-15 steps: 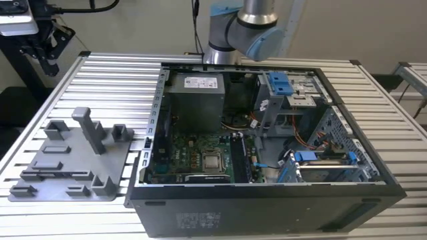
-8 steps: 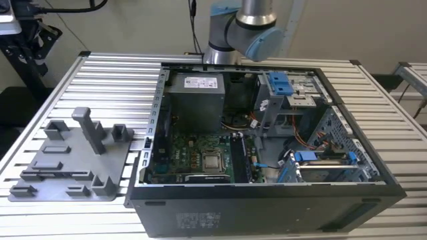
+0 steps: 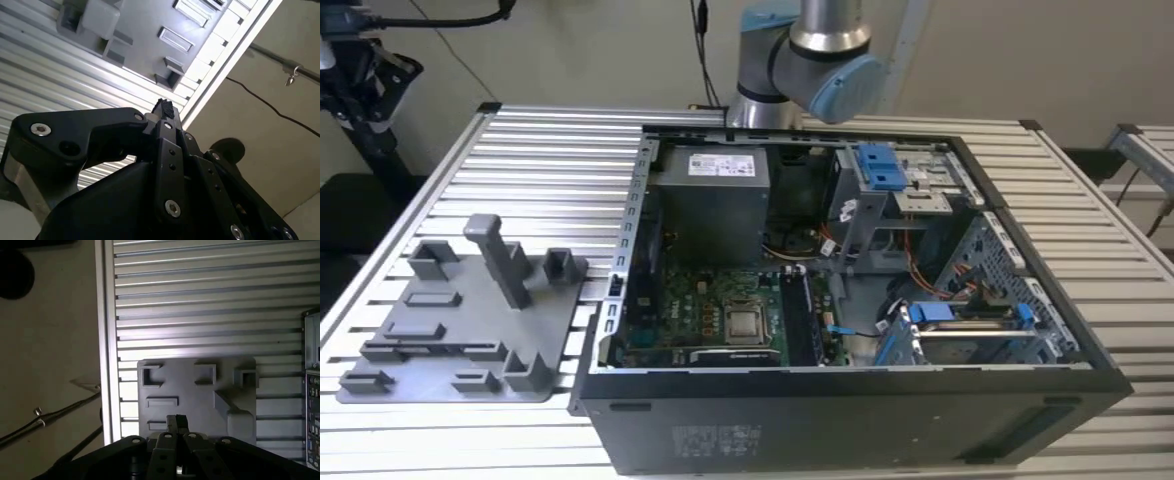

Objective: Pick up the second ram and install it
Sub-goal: 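Reach for the second ram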

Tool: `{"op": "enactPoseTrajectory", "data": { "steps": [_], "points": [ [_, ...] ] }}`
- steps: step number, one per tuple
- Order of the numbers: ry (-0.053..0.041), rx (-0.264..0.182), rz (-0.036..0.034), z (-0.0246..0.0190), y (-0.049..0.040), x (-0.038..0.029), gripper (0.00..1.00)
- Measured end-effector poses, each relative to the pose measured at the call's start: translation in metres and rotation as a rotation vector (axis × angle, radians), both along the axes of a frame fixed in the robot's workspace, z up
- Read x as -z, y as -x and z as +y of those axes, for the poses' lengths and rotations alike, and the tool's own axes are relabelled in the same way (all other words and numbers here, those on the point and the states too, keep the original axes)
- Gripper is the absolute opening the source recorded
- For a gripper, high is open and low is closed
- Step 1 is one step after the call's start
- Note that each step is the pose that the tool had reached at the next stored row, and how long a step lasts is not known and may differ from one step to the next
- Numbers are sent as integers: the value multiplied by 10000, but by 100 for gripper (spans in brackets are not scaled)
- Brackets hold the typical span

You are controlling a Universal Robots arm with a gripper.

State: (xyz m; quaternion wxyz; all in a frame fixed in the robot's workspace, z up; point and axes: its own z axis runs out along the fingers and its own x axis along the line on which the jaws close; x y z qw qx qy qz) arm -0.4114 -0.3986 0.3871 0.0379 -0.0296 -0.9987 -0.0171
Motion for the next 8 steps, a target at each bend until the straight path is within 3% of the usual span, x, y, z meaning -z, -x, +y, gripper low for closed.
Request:
{"op": "enactPoseTrajectory", "data": {
  "steps": [8],
  "points": [
    [1, 0, -5, 0, 2, 8, 11]
  ]
}}
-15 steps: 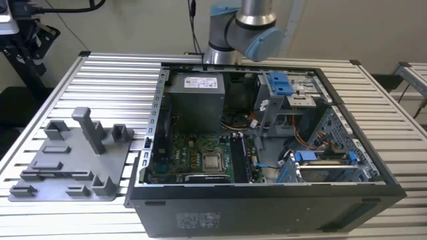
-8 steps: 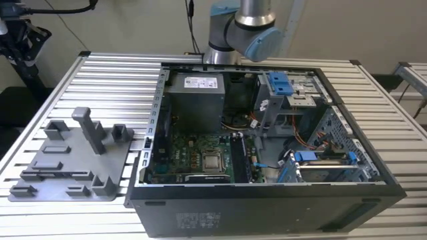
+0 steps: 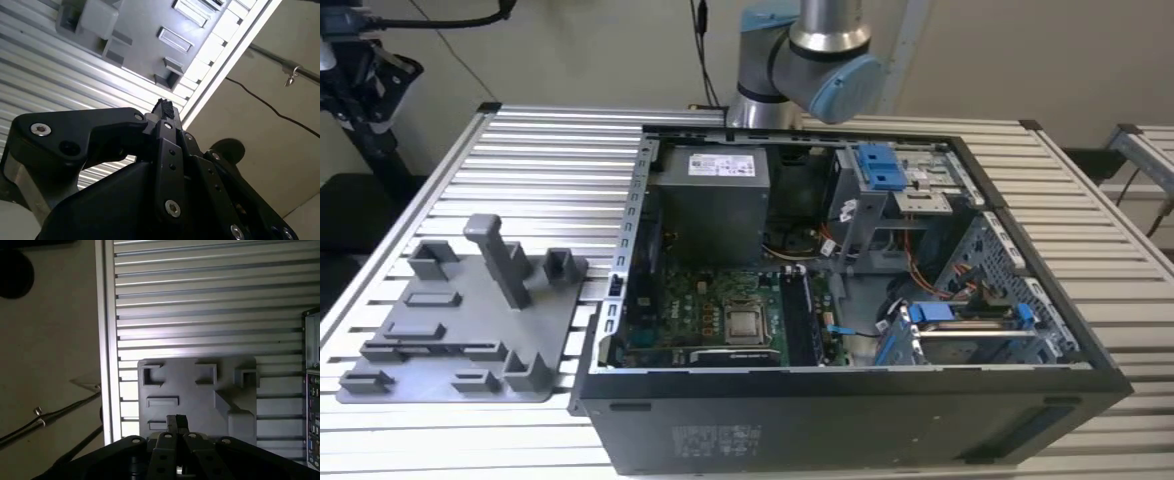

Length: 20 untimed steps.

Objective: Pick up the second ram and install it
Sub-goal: 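Reach for the second ram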

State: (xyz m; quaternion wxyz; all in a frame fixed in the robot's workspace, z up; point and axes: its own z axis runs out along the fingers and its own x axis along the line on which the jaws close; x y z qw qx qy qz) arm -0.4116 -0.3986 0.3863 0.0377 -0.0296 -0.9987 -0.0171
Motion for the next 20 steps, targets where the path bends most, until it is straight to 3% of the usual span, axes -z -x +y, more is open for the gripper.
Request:
{"op": "enactPoseTrajectory", "data": {
  "steps": [6, 20],
  "points": [
    [1, 1, -14, -37, 4, 18, 11],
    [1, 0, -14, -326, 18, 61, 11]
  ]
}}
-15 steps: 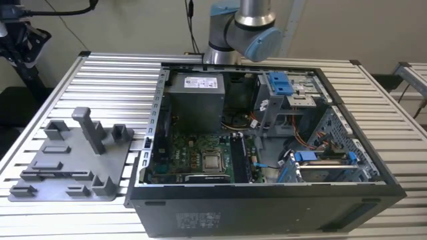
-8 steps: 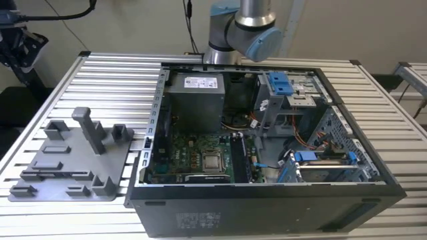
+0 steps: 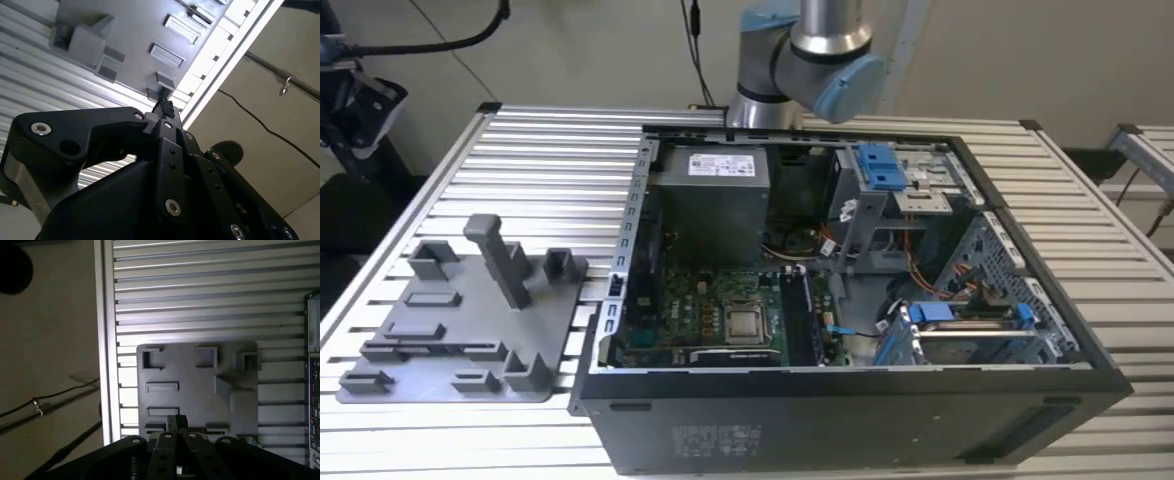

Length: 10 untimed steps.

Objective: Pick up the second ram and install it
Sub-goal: 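Reach for the second ram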

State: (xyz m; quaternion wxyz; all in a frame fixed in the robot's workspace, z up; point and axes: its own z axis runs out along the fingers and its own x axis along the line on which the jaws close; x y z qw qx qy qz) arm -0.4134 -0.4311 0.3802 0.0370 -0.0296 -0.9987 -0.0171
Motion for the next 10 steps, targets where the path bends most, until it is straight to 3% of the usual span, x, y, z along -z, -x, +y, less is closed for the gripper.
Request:
{"op": "enactPoseTrajectory", "data": {
  "steps": [7, 10],
  "points": [
    [0, 0, -47, -221, 0, 49, 11],
    [4, -12, -69, -273, -1, 67, 11]
  ]
}}
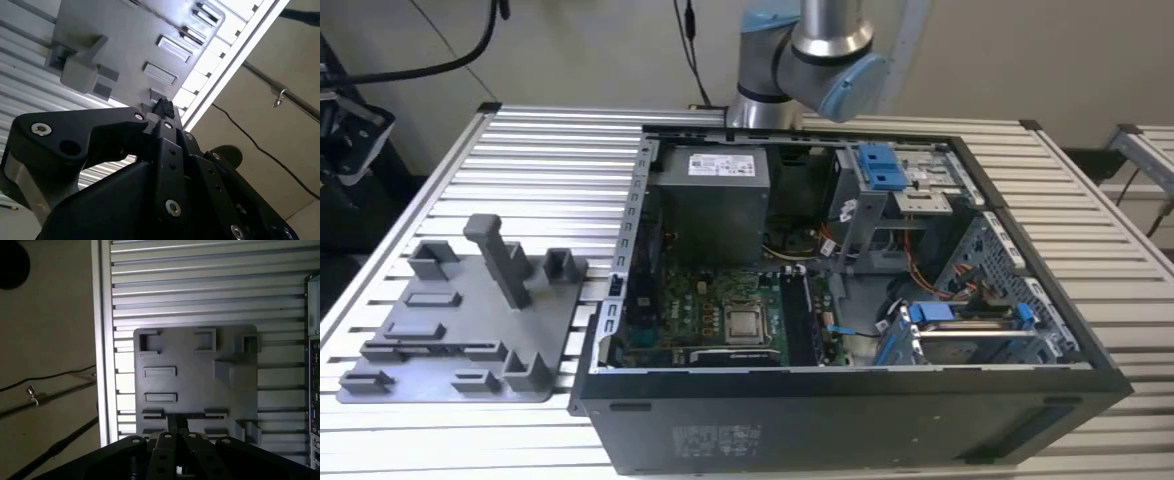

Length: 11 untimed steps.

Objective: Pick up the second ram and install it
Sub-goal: 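Reach for the second ram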

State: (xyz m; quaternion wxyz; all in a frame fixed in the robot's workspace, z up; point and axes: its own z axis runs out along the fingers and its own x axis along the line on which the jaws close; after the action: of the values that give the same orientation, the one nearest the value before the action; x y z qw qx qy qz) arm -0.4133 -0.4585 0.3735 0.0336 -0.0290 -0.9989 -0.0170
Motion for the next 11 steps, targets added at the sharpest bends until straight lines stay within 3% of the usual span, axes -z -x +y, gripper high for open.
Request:
{"op": "enactPoseTrajectory", "data": {
  "steps": [5, 11],
  "points": [
    [7, -29, -13, -79, -8, 27, 11],
    [7, -28, -14, -85, -8, 28, 11]
  ]
}}
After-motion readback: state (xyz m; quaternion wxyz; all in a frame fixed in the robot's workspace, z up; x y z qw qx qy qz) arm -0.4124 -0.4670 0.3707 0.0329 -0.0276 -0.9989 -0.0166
